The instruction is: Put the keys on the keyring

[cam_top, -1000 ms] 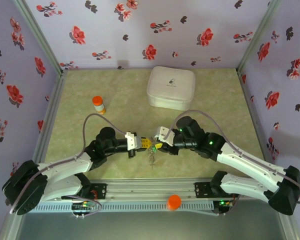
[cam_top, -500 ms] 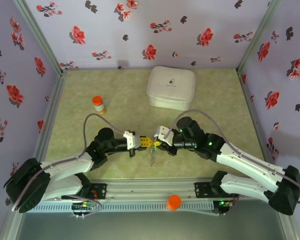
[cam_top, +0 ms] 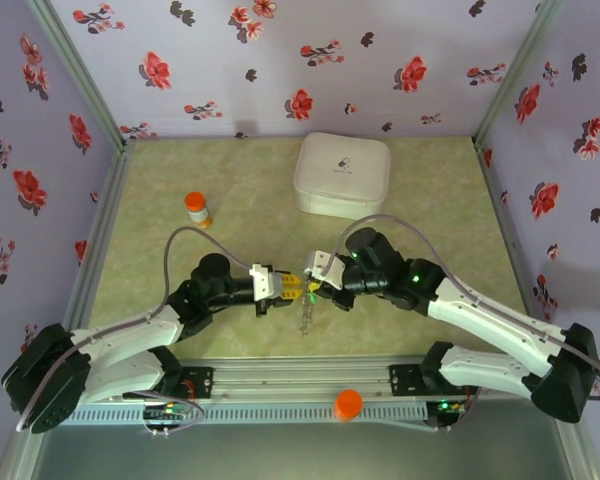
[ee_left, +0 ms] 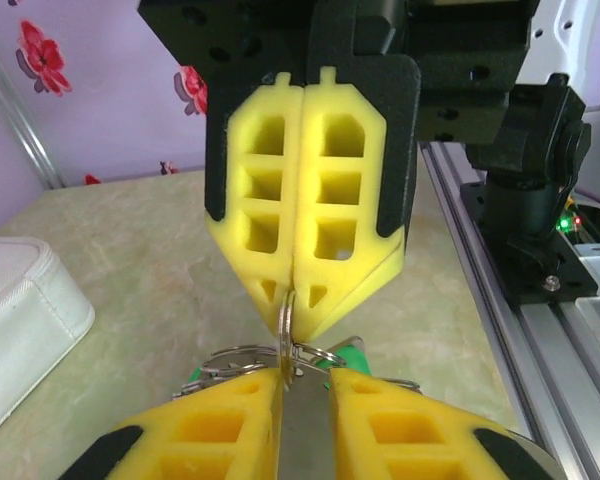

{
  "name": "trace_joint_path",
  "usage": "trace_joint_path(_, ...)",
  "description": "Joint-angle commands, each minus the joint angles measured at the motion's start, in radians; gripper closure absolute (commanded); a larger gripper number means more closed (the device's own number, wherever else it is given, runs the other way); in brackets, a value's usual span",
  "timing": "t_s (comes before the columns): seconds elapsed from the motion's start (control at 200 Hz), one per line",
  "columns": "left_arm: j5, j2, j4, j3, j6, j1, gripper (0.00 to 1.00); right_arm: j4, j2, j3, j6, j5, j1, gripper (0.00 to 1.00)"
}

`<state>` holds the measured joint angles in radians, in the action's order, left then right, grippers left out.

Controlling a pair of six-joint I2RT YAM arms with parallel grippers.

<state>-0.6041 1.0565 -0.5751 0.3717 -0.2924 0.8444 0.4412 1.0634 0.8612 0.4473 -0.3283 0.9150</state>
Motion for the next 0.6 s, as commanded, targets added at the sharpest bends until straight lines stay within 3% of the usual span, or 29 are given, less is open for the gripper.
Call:
trace_joint_path(0.0,0.033,-0.026,0.126,0.048,-0.075,0.001,0.79,0.111,0.046,0.085,0.081,0.066,0.026,1.00)
trace_joint_path(0.21,0.023,-0.009,0.141,0.071,-0.075,0.001,0.80,0.157,0.120,0.159,0.121,0.103,0.064,1.00)
trace_joint_path(0.41,0.014,-0.006,0.146,0.076,-0.083,0.001,0.99,0.159,0.131,0.174,0.121,0.098,0.076,1.00)
trace_joint_path(0.47,0.010,-0.011,0.146,0.072,-0.083,0.001,1.00,0.139,0.111,0.156,0.107,0.097,0.073,1.00)
trace_joint_path(0.595,0.003,-0.026,0.103,0.051,-0.069,0.001,1.00,0.059,0.034,0.087,0.052,0.059,0.037,0.75)
